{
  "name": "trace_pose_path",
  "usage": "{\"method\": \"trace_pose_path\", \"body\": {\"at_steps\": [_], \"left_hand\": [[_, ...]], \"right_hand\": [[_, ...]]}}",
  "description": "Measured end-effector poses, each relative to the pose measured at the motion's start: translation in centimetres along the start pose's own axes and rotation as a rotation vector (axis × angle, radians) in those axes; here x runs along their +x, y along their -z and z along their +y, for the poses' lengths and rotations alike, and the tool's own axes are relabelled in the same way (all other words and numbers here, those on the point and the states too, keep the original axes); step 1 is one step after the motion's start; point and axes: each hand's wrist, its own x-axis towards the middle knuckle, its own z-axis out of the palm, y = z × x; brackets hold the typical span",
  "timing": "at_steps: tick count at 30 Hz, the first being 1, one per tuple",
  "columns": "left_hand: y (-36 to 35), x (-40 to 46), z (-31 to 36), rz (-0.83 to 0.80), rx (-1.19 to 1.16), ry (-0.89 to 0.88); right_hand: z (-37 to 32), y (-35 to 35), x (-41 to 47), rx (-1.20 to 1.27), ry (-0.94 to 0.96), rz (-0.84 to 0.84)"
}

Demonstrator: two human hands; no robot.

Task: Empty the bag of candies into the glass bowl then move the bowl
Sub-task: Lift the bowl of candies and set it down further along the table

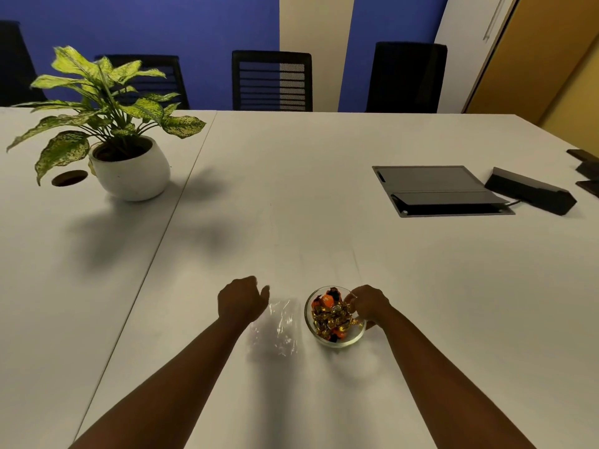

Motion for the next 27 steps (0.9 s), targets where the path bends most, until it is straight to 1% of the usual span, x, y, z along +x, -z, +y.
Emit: {"method": "trace_pose_path", "body": {"at_steps": [1,2,4,5,6,8,13,15,18,20,23,25,27], "left_hand": [[0.1,0.2,0.4,-0.023,-0.177,0.000],[0.2,0.2,0.9,-0.080,-0.411,0.029],[0.5,0.1,2.1,-0.241,-0.885,0.129],[0.5,0.0,2.6,-0.320,-1.038,0.170],[0.6,-0.1,3.0,-0.382,-1.120,0.190],[1.1,-0.3,3.9,-0.458,-1.190,0.193],[2.1,-0.1,5.2,-0.567,-1.328,0.199],[2.3,0.2,5.6,-0.558,-1.409,0.212],[2.6,0.6,6.0,-0.483,-1.514,0.258],[2.6,1.1,6.4,-0.453,-1.557,0.278],[2.7,2.0,7.0,-0.404,-1.584,0.301],[2.6,2.8,7.4,-0.382,-1.594,0.313],[2.6,3.6,7.7,-0.371,-1.598,0.319]], "right_hand": [[-0.2,0.2,0.0,0.020,0.006,-0.005],[-0.5,0.4,-0.1,0.044,0.016,-0.004],[-1.3,0.8,-0.1,0.083,0.044,0.009],[-1.8,1.0,-0.1,0.103,0.061,0.017],[-2.2,1.2,-0.2,0.123,0.079,0.026],[-3.2,1.6,-0.1,0.161,0.121,0.048],[-5.3,1.8,0.2,0.280,0.150,0.135],[-5.9,1.4,0.3,0.312,0.159,0.195],[-6.3,0.5,0.8,0.416,0.187,0.266],[-6.6,0.2,1.3,0.609,0.171,0.232],[-7.0,-0.1,2.2,1.003,0.142,0.090],[-7.5,-0.3,2.8,1.153,0.137,0.051],[-8.0,-0.5,3.4,1.214,0.139,0.069]]}}
